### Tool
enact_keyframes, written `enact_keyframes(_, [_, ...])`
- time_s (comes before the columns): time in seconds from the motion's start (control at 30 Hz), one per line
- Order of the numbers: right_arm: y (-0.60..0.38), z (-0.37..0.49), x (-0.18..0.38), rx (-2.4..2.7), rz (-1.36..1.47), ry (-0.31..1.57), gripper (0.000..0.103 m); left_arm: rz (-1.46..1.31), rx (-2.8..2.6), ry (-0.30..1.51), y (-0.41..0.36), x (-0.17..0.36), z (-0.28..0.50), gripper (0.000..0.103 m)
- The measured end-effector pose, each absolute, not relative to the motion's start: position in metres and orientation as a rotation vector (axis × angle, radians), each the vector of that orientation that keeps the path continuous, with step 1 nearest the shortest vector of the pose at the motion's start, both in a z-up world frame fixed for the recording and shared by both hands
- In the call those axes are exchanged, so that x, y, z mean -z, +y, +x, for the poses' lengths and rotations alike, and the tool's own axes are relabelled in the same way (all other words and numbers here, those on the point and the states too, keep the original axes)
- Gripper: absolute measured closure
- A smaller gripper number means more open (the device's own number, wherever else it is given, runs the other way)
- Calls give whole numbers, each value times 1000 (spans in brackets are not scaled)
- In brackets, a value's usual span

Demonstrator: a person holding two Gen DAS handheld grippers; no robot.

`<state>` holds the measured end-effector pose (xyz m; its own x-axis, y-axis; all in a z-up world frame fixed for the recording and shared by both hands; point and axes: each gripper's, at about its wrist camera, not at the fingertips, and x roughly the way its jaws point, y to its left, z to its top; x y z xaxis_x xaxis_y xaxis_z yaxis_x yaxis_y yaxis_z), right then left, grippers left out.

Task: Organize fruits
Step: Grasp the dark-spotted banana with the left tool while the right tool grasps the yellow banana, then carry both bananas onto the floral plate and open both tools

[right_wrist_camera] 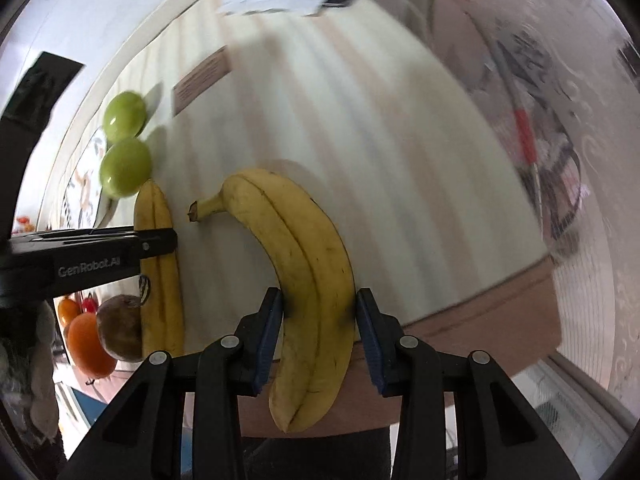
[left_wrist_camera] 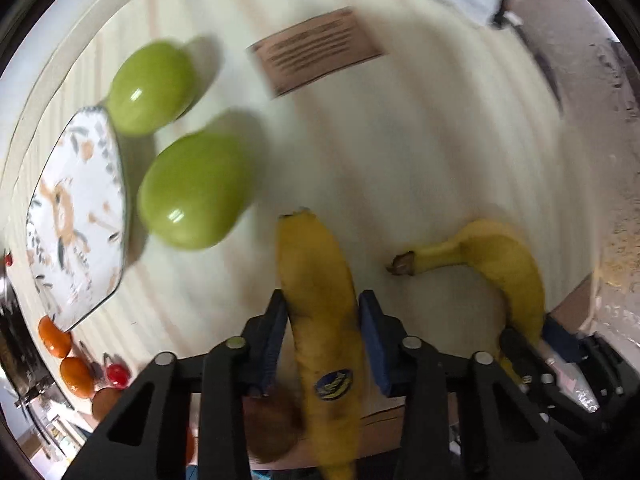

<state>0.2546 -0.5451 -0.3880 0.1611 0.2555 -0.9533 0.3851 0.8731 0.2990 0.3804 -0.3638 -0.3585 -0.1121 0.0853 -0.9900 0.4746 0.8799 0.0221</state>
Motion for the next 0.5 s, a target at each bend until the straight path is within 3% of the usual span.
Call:
enact_keyframes(0.33, [-535, 269, 390, 97, 404, 1412, 58, 492, 404, 1717, -357, 374, 359, 60])
enact_keyframes(0.4, [-522, 274, 389, 105, 310, 1397, 58, 485, 413, 1707, -355, 374, 352, 63])
enact_keyframes(0.43, [-514, 275, 388, 109, 236, 1385, 58, 480, 415, 1698, -354, 375, 349, 72])
enact_keyframes(0.5, [-504, 275, 388, 123, 172, 1369, 61, 494, 411, 1676, -359, 379, 340, 72])
